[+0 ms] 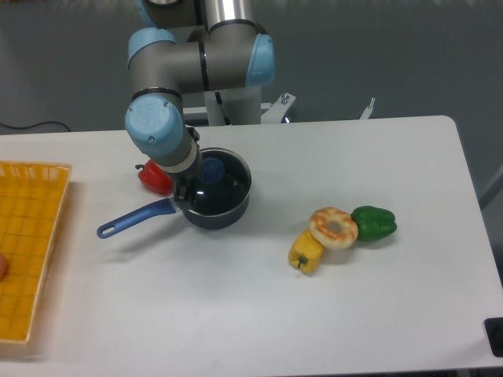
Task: Open the lid
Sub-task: 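Lower the gripper onto the blue knob of the glass lid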
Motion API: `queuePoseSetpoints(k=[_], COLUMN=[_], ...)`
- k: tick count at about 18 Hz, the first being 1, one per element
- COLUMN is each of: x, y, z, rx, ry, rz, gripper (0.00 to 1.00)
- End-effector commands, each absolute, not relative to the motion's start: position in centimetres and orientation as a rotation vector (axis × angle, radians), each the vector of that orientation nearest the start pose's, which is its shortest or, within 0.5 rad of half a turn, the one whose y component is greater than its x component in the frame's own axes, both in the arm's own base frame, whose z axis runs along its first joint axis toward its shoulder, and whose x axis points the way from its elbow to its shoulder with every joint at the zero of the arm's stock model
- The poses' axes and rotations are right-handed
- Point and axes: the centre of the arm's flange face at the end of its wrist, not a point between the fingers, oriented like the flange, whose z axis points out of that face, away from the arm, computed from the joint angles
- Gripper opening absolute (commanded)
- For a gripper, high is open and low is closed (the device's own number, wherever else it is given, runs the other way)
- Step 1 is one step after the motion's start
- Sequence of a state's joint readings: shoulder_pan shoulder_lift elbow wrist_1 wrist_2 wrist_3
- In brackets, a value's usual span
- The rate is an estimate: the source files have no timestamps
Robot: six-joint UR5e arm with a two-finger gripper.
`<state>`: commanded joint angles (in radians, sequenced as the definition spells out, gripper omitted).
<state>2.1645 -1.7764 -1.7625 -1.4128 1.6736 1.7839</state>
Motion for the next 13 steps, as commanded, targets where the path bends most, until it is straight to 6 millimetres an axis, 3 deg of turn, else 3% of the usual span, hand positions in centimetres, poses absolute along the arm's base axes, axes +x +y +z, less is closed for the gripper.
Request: queuePoseSetpoints(k=[7,10,13], x=[-19.0,-20.9,-20.9], y=[47.8,47.2,47.5], z=[31.2,31.5,32.1], rx=[-2.657,-2.663,-2.621], ry=[1.958,1.916,1.940], rz=[-0.306,-0.240,-0.166], gripper=[1.00,1.00,1.00])
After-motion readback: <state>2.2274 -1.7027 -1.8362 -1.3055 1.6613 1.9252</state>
